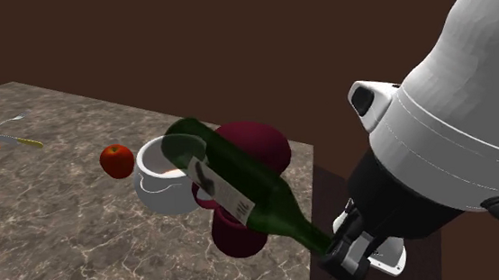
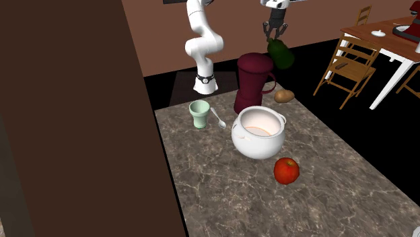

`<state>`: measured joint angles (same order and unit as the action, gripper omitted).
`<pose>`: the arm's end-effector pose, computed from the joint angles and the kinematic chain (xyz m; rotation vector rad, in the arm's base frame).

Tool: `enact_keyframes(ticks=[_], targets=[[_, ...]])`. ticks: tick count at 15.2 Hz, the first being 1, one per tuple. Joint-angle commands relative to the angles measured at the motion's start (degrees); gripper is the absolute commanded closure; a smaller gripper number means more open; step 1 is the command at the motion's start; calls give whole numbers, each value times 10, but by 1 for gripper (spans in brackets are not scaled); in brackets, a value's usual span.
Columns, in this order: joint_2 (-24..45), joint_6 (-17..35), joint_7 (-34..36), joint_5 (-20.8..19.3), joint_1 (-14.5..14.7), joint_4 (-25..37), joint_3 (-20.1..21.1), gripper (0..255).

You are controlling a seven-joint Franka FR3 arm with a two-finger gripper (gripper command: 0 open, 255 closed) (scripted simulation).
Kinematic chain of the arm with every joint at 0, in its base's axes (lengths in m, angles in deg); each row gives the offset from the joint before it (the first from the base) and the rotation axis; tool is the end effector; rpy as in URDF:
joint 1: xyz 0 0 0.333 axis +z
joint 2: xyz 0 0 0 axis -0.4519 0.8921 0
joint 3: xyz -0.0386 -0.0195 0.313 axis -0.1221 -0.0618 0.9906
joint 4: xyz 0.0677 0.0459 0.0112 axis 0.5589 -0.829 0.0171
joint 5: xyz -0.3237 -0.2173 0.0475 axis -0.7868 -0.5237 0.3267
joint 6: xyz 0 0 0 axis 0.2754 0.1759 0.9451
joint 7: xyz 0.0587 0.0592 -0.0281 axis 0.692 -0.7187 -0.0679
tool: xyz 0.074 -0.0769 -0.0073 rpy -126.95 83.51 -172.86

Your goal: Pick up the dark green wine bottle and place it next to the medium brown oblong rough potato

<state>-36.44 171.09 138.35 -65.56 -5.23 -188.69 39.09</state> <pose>0.0408 0.4056 0.5561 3.0813 -0.1069 0.1789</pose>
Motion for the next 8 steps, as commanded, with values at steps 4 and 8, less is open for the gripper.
enact_keyframes(ticks=[4, 8], targets=[[-8, 34, -2, 12, 6, -41, 12, 255], [-9, 46, -2, 17, 7, -54, 18, 255]])
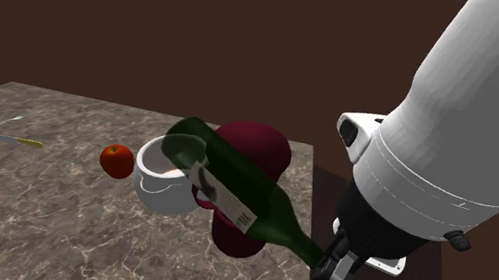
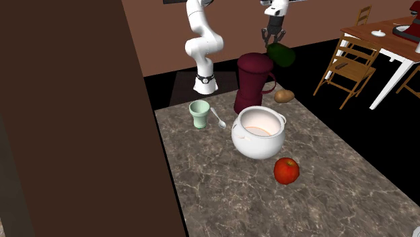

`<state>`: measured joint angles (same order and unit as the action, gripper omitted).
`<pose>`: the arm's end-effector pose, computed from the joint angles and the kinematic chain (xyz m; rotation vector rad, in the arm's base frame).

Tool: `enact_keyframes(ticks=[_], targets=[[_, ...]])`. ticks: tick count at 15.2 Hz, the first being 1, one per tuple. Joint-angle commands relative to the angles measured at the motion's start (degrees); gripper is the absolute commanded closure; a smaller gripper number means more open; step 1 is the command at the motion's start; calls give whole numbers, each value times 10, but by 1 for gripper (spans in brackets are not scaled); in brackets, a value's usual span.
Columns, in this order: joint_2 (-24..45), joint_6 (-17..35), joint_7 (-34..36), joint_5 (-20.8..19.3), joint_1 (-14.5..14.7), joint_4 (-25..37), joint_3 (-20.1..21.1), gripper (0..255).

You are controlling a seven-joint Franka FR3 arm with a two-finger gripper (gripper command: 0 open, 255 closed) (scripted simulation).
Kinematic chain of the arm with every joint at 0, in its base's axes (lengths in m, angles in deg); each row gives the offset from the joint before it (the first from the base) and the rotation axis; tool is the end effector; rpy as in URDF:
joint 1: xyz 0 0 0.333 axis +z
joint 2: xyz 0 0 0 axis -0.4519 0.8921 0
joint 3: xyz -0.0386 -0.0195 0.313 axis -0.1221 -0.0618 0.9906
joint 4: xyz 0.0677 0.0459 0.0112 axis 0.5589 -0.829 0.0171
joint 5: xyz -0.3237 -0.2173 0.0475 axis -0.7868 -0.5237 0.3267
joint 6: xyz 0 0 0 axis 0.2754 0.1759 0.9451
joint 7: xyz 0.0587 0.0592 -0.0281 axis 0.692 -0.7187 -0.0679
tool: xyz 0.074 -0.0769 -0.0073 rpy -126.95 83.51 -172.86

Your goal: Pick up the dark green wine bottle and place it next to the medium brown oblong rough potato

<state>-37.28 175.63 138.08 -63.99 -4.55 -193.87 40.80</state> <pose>0.0416 0.4041 0.5210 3.0813 -0.1078 0.1801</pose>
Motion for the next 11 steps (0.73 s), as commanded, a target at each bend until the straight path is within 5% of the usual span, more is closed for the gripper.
enact_keyframes(ticks=[1, 6, 7, 11], targets=[[-1, 1, 0, 1, 1, -2, 1, 255], [-1, 1, 0, 1, 1, -2, 1, 255], [-1, 1, 0, 1, 1, -2, 1, 0], [-1, 1, 0, 1, 1, -2, 0, 0]])
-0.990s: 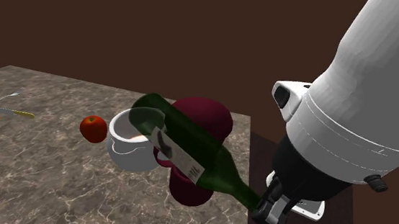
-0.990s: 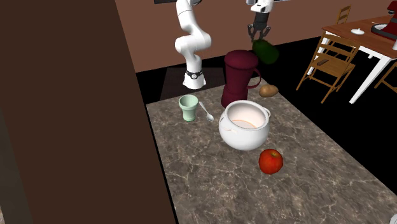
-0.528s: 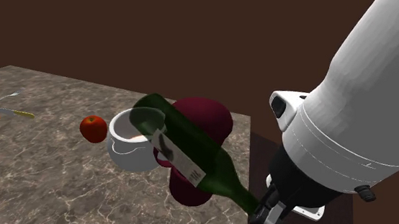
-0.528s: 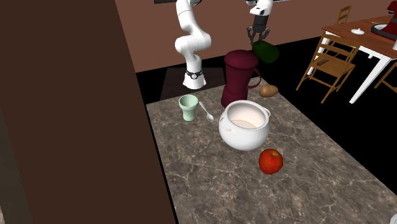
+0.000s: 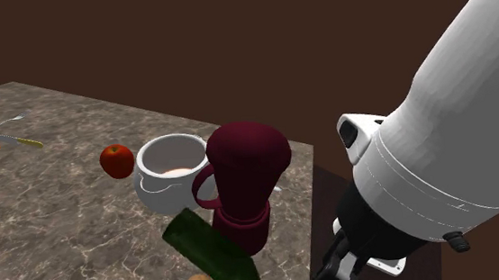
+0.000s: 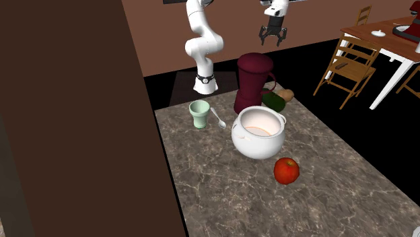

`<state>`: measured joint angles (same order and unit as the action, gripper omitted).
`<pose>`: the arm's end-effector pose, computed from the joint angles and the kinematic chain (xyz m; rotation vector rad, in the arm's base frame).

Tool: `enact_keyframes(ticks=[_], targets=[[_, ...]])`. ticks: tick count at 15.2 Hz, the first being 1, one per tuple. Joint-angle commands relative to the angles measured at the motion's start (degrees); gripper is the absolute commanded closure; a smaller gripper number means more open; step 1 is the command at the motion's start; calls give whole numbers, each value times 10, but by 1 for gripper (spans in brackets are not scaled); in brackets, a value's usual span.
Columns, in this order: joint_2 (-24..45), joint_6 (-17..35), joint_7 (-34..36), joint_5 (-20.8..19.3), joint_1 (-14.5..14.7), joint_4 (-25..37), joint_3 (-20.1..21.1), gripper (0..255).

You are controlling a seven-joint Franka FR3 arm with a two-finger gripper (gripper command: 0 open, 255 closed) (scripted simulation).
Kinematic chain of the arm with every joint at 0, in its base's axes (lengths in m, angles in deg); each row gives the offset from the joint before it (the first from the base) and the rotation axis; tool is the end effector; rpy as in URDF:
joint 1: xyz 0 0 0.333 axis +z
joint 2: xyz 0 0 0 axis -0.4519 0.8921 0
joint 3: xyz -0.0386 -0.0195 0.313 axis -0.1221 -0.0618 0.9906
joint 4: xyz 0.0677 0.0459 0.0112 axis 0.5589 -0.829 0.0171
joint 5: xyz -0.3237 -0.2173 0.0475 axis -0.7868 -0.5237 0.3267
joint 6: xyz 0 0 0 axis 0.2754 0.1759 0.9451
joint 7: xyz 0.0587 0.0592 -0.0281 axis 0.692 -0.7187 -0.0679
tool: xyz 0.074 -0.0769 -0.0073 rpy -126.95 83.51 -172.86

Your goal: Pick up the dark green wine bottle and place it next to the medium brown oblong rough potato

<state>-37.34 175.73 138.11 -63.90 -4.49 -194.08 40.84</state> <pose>0.0414 0.4038 0.5196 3.0808 -0.1090 0.1789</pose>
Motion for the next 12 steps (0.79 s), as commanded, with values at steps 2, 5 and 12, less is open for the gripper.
enact_keyframes(ticks=[2, 5, 12], targets=[[2, -18, 2, -5, -2, 19, -6, 0], [11, -66, 9, -20, -8, 75, -21, 0], [11, -66, 9, -20, -8, 75, -21, 0]])
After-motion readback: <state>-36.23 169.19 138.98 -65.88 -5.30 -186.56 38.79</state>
